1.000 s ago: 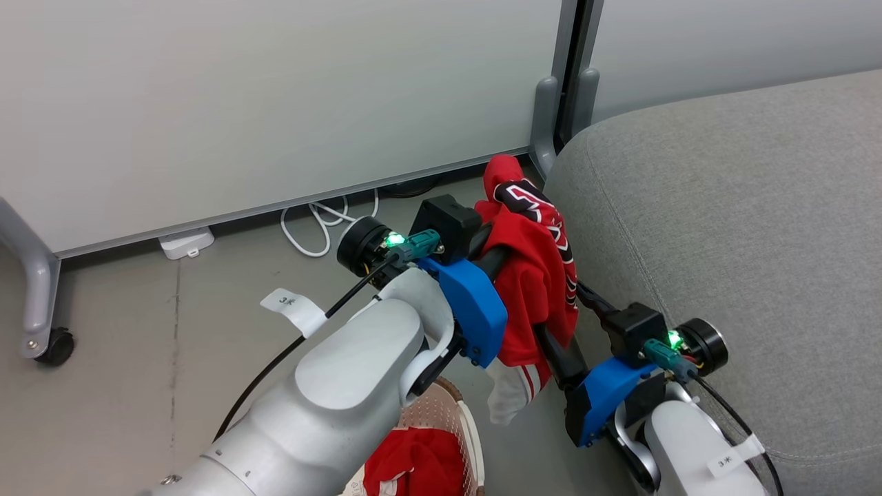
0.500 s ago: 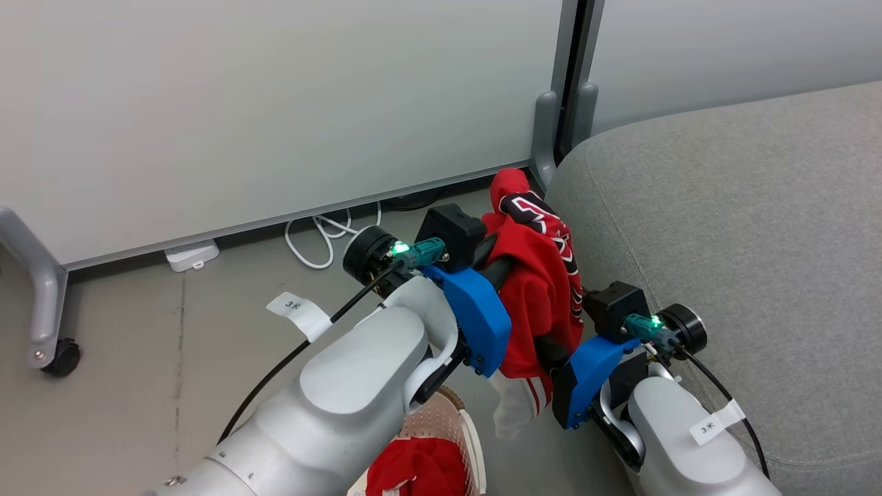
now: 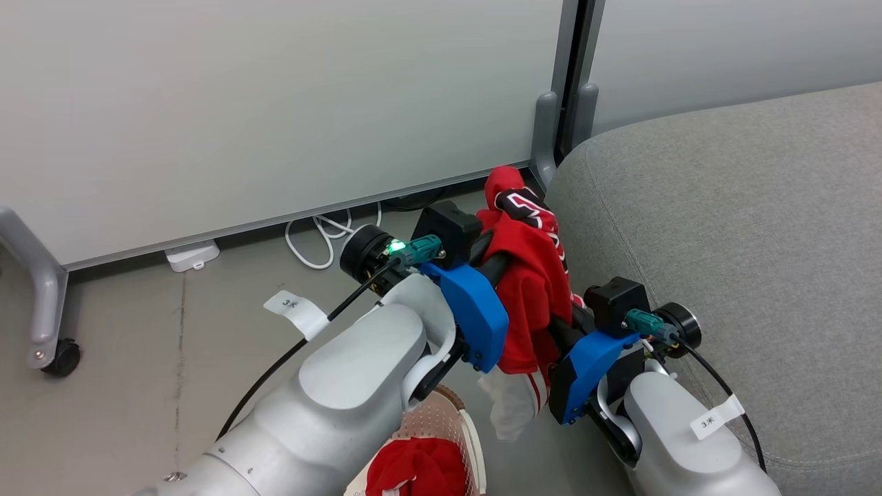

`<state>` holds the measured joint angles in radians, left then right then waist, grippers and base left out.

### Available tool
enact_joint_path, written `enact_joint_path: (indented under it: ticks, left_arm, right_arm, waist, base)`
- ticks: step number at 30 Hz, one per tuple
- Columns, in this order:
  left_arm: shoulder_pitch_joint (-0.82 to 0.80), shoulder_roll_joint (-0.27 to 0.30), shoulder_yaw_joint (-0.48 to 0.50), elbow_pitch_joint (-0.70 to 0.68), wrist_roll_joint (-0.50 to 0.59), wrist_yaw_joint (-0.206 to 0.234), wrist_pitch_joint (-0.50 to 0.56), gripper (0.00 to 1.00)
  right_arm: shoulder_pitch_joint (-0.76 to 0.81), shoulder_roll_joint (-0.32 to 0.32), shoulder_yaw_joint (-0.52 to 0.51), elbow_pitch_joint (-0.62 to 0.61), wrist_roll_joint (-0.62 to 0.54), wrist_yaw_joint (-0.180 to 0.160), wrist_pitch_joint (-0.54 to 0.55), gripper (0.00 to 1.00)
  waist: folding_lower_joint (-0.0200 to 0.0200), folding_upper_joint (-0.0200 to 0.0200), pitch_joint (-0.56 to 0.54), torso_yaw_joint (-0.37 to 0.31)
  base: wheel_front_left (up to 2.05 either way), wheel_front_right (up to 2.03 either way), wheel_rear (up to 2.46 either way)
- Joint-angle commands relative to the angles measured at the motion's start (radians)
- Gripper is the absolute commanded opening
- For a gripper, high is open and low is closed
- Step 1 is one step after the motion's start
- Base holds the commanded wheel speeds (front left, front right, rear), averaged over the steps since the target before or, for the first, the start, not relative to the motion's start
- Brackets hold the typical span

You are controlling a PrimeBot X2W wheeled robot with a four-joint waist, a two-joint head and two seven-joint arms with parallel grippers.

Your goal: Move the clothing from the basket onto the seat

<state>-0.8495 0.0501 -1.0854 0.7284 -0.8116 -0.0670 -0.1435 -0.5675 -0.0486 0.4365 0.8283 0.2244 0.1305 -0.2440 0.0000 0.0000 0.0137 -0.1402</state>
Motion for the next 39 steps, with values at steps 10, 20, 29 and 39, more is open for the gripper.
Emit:
enact_joint_path:
  ticks: [10, 20, 29, 39]
  left_arm:
    - [-0.024, 0.001, -0.013, 0.013, -0.02, 0.001, -0.021, 0.22]
    - [-0.026, 0.001, -0.021, 0.021, -0.032, 0.012, -0.035, 1.0]
    - [-0.007, 0.001, -0.017, 0.03, -0.045, 0.016, -0.058, 1.0]
    - [0.088, 0.035, 0.008, -0.015, -0.033, 0.036, -0.115, 1.0]
  right_arm:
    - [-0.034, -0.003, 0.008, 0.024, 0.016, 0.0, -0.016, 0.0]
    - [-0.046, -0.003, 0.006, 0.043, 0.008, 0.0, -0.022, 0.0]
    - [-0.048, -0.003, -0.009, 0.045, 0.002, 0.0, -0.024, 0.0]
    - [-0.039, -0.018, -0.103, -0.005, -0.049, 0.0, -0.023, 0.0]
  waist:
    - [0.0, 0.0, 0.001, 0.001]
    - [0.0, 0.0, 0.0, 0.001]
    - [0.0, 0.0, 0.0, 0.004]
    - [0.0, 0.0, 0.017, 0.022]
  base:
    - [0.0, 0.0, 0.0]
    - [0.0, 0.0, 0.0]
    - [0.0, 0.0, 0.0]
    - [0.0, 0.0, 0.0]
